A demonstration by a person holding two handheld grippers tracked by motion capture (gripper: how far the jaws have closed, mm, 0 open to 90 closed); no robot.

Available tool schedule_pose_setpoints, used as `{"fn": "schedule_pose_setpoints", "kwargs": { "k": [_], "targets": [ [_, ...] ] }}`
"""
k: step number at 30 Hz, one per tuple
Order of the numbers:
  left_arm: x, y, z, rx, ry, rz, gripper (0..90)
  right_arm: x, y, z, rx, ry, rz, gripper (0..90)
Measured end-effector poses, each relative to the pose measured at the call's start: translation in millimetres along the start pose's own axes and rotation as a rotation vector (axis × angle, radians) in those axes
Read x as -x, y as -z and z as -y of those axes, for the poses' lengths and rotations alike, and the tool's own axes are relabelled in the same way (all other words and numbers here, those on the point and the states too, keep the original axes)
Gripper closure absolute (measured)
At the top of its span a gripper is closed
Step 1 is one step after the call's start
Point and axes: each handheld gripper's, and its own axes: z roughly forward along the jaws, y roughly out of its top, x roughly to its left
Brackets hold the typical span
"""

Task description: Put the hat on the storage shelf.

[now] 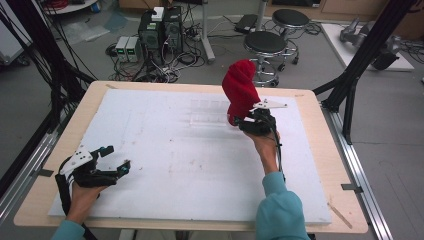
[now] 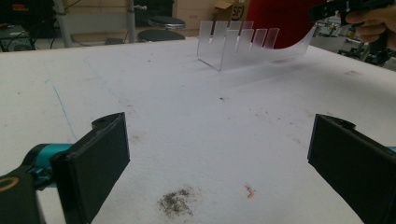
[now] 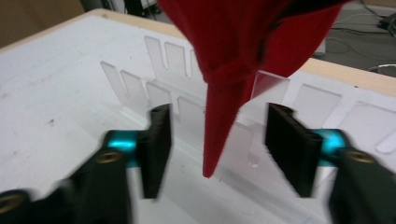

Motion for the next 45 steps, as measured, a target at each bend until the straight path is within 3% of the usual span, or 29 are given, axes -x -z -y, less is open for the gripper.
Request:
{"fn": "schedule_pose_setpoints", "kwargs": {
  "k": [4, 6, 8, 11, 15, 17, 21, 28, 30, 32, 34, 38, 45],
  "targets": [
    [0.0, 0.2, 0.0, 0.000, -0.003, 0.000, 5.9, -2.2, 17.3, 1.0, 0.016, -0.004, 0.012, 17.6],
    [0.2, 0.3, 0.0, 0.003, -0.001, -0.002, 5.9, -6.9, 31.7, 0.6, 0.022, 0.008, 0.015, 12.0],
    [0.4, 1.0, 0.3, 0.010, -0.003, -0.005, 5.9, -13.5, 48.1, 3.4, 0.081, 0.052, 0.029, 12.0],
    [0.3, 2.3, 0.7, 0.022, -0.001, -0.003, 5.9, -20.3, 72.7, 6.7, 0.085, 0.055, 0.007, 11.0],
    [1.3, 3.3, 1.2, 0.035, -0.008, -0.010, 5.9, -36.0, 108.5, 8.2, 0.138, 0.089, -0.008, 11.0],
    [2.7, 4.4, 1.7, 0.045, -0.023, -0.010, 5.9, -45.3, 124.1, 17.3, 0.244, 0.141, -0.007, 11.0],
    [3.4, 5.4, 2.2, 0.057, -0.029, -0.018, 5.9, -55.4, 140.1, 40.9, 0.278, 0.171, -0.010, 11.0],
    [7.0, 7.1, 3.4, 0.074, -0.060, -0.029, 5.9, -53.5, 136.5, 93.1, 0.341, 0.110, 0.002, 11.0],
    [7.8, 7.9, 3.9, 0.087, -0.061, -0.031, 5.9, -51.7, 131.5, 102.9, 0.315, 0.095, 0.015, 11.0],
    [7.9, 8.0, 4.0, 0.089, -0.060, -0.032, 5.9, -51.1, 127.8, 111.6, 0.334, 0.080, 0.027, 11.0],
    [7.9, 7.8, 3.9, 0.086, -0.065, -0.033, 5.9, -50.9, 124.6, 112.5, 0.285, 0.075, 0.047, 11.0],
    [7.9, 8.1, 4.0, 0.087, -0.066, -0.033, 5.9, -53.5, 120.9, 112.7, 0.279, 0.086, 0.075, 11.0],
    [8.1, 8.5, 4.1, 0.088, -0.068, -0.033, 5.9, -54.8, 116.9, 114.7, 0.244, 0.077, 0.071, 11.0]
  ]
}}
